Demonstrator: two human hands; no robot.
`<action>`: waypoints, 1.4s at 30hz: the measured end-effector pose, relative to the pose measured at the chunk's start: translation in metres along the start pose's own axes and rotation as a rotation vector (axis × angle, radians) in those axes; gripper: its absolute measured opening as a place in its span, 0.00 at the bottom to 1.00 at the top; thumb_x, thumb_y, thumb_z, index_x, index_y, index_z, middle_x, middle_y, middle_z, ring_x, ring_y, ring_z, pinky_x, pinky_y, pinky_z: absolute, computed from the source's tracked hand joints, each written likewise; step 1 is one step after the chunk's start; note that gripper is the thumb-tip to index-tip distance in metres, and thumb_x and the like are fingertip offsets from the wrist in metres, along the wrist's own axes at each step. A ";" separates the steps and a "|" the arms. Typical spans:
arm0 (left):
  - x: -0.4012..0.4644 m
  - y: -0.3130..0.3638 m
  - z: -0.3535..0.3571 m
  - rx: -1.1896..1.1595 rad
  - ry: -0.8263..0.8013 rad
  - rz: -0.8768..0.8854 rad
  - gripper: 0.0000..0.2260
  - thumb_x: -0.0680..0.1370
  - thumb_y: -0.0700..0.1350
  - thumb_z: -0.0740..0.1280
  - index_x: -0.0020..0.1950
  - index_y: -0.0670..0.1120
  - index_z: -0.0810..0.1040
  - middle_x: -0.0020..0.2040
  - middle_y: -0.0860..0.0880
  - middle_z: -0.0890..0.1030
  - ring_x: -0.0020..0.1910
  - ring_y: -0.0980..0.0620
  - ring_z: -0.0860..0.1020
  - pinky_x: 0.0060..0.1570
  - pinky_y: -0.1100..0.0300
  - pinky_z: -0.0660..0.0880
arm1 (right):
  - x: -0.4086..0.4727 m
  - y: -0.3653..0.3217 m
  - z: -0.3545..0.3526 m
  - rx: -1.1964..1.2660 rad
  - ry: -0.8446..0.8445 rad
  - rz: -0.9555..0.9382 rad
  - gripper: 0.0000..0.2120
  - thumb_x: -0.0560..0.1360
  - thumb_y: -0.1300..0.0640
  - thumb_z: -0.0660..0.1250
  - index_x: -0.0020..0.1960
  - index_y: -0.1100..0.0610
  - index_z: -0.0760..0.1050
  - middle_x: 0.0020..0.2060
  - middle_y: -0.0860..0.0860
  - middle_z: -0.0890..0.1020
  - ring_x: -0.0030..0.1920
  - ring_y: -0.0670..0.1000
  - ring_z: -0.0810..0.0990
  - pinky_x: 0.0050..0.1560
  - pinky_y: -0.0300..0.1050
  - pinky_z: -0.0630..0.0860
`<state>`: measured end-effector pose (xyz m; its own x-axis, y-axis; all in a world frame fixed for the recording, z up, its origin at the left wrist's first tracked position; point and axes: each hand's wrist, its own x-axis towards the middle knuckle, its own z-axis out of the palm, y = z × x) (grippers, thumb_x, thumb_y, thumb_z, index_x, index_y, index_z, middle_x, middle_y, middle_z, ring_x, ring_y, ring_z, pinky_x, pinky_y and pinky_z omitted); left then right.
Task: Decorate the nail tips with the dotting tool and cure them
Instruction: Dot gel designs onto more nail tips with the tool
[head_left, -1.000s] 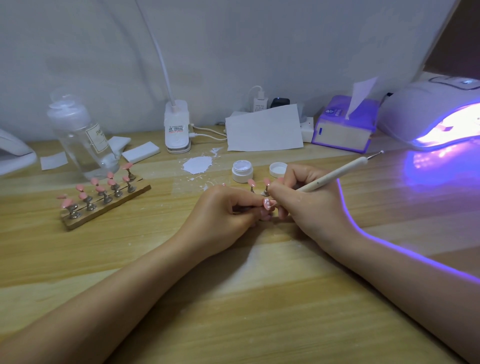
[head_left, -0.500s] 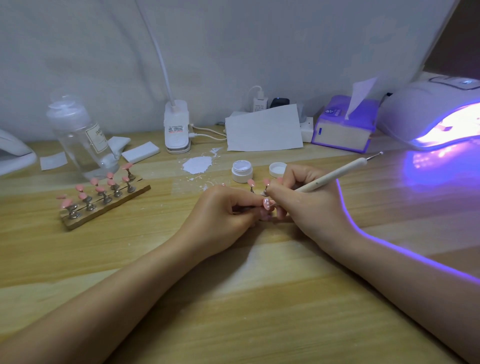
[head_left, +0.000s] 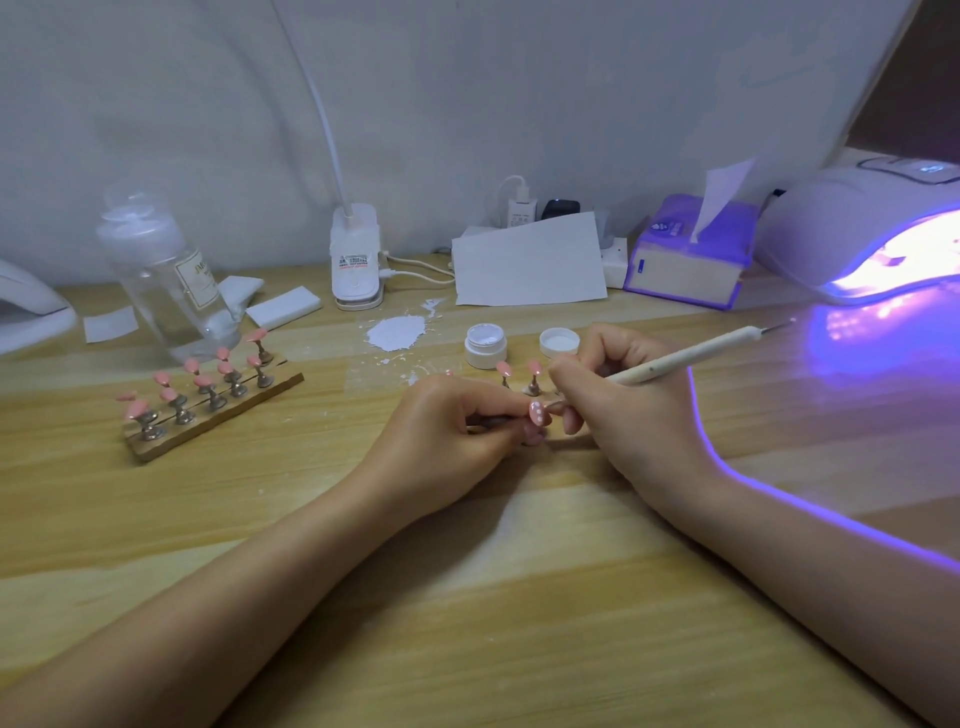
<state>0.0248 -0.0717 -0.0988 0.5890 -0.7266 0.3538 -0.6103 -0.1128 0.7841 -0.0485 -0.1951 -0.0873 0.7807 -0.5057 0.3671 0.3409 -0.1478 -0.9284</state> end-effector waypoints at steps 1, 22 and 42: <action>0.000 0.000 0.000 -0.008 0.000 0.016 0.07 0.72 0.32 0.69 0.44 0.41 0.84 0.38 0.48 0.84 0.38 0.58 0.79 0.43 0.58 0.77 | 0.000 0.000 -0.001 -0.027 0.019 -0.031 0.18 0.70 0.71 0.65 0.26 0.61 0.63 0.16 0.49 0.68 0.18 0.40 0.69 0.23 0.29 0.66; 0.015 -0.002 -0.026 0.066 0.314 -0.032 0.12 0.71 0.39 0.71 0.51 0.50 0.74 0.36 0.56 0.80 0.40 0.66 0.77 0.43 0.77 0.66 | 0.007 0.011 -0.006 0.021 0.141 -0.067 0.20 0.74 0.62 0.66 0.27 0.57 0.63 0.18 0.47 0.68 0.20 0.43 0.67 0.25 0.35 0.68; 0.019 -0.004 -0.018 0.221 0.062 -0.136 0.11 0.67 0.49 0.75 0.44 0.56 0.75 0.39 0.54 0.78 0.37 0.57 0.74 0.45 0.56 0.74 | 0.007 0.012 -0.005 0.002 0.140 -0.055 0.20 0.74 0.62 0.66 0.28 0.68 0.63 0.20 0.51 0.68 0.20 0.44 0.65 0.23 0.34 0.65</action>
<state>0.0481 -0.0733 -0.0862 0.7004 -0.6528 0.2887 -0.6205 -0.3570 0.6982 -0.0415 -0.2047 -0.0958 0.6803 -0.6103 0.4058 0.3823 -0.1770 -0.9069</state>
